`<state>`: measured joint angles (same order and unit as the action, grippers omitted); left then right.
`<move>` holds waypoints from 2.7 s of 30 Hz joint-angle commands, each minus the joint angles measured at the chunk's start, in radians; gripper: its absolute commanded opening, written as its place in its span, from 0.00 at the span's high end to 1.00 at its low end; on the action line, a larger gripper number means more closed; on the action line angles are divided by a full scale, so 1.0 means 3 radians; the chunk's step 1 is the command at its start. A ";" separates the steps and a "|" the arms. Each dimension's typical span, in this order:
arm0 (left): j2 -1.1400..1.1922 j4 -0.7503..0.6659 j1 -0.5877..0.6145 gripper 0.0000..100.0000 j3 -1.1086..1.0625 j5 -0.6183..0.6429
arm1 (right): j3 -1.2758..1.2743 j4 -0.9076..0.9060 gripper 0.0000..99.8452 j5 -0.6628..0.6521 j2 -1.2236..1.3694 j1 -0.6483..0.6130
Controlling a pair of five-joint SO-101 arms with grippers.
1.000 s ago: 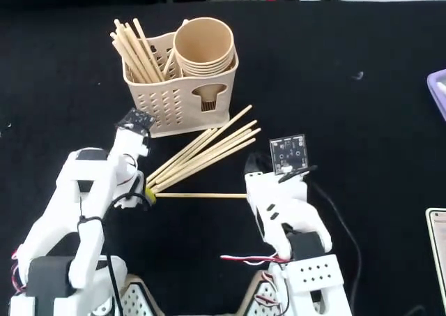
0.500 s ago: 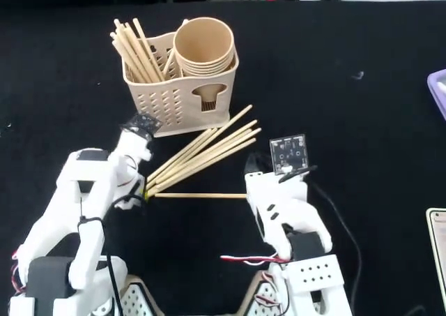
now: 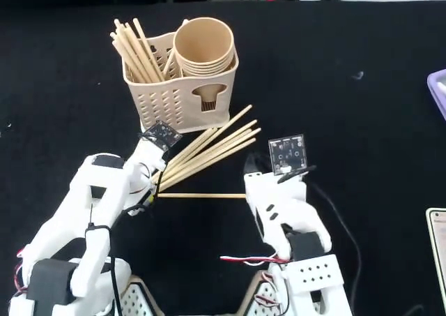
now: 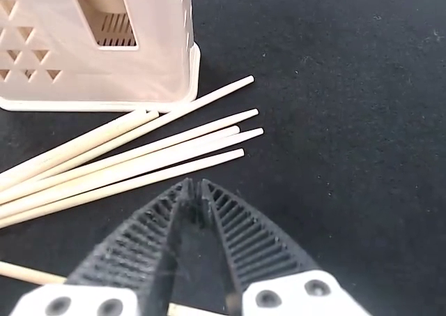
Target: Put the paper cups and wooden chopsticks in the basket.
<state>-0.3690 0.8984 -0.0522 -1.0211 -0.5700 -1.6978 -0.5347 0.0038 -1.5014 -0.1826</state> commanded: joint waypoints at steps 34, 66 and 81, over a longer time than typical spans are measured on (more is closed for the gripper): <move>0.0005 0.1330 -0.0565 0.97 0.0985 -0.0123 | 0.0003 -0.0015 0.98 -0.0010 -0.0079 -0.0026; -0.2828 0.0343 -0.0540 0.97 0.1409 0.1493 | 0.0003 0.0220 0.98 0.0604 -0.0079 0.0440; -0.1524 -0.2895 -0.0534 0.97 0.0637 0.1698 | 0.0003 0.0235 0.98 0.0604 -0.0079 0.0435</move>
<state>-0.9367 0.1158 -0.2194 -0.8815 -0.0713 -1.6993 -0.4948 0.1741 -1.5014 -0.0414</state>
